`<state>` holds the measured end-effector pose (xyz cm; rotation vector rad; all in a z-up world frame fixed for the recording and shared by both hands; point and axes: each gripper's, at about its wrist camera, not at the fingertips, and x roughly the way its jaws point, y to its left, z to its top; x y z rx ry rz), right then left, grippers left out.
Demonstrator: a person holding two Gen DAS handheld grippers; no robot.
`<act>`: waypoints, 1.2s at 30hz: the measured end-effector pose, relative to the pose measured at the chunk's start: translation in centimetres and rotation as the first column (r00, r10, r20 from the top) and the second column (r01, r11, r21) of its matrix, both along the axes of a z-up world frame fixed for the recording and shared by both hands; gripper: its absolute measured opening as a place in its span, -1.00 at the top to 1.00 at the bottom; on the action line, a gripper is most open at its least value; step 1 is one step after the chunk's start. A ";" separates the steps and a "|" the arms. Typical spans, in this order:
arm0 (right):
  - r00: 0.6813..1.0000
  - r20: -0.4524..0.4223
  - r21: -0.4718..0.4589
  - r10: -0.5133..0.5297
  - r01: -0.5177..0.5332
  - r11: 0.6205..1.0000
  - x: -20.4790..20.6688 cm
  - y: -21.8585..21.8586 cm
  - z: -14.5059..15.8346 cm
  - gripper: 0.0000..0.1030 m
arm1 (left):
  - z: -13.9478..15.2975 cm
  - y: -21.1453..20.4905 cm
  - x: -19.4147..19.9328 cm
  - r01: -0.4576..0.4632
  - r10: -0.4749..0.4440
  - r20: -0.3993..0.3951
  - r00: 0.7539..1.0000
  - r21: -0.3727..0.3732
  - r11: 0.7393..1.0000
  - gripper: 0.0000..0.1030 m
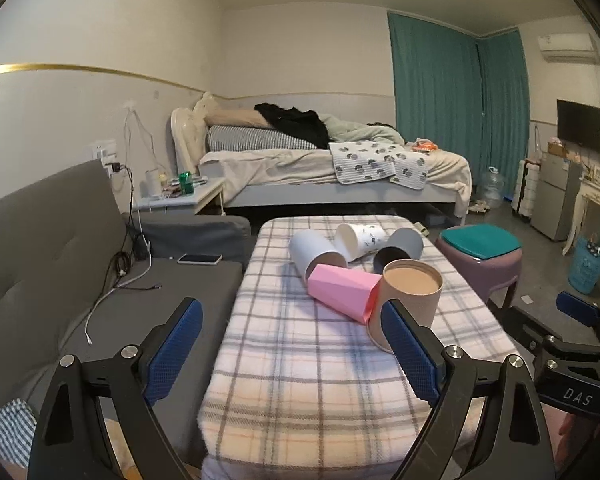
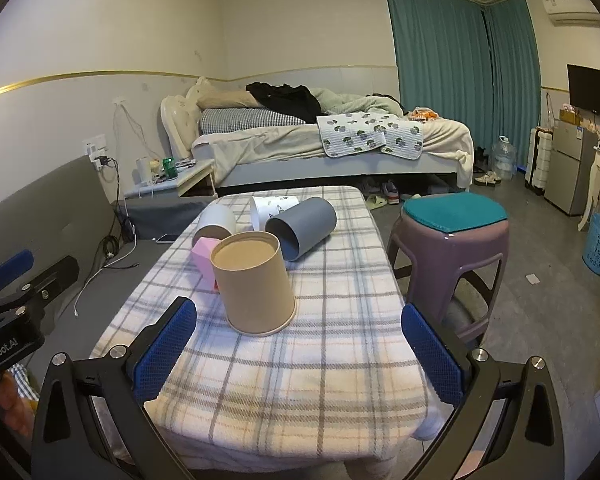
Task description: Flip cup upside down
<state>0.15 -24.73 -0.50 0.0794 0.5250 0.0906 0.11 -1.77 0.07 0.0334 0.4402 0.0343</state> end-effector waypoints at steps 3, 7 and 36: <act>1.000 -0.001 -0.012 0.006 -0.006 1.000 0.2 0.1 -0.2 -1.00 | -0.4 0.2 -0.1 -0.016 0.016 -0.006 1.000 -0.004 1.000 -0.82; 1.000 -0.009 -0.003 0.004 -0.004 1.000 0.3 0.0 -0.3 -1.00 | -0.7 0.2 -0.2 -0.018 0.018 -0.019 1.000 -0.006 1.000 -0.82; 1.000 -0.007 -0.018 0.014 -0.014 1.000 0.7 0.3 -0.6 -1.00 | -1.4 0.1 -0.1 -0.022 0.021 -0.051 0.998 -0.012 1.000 -0.82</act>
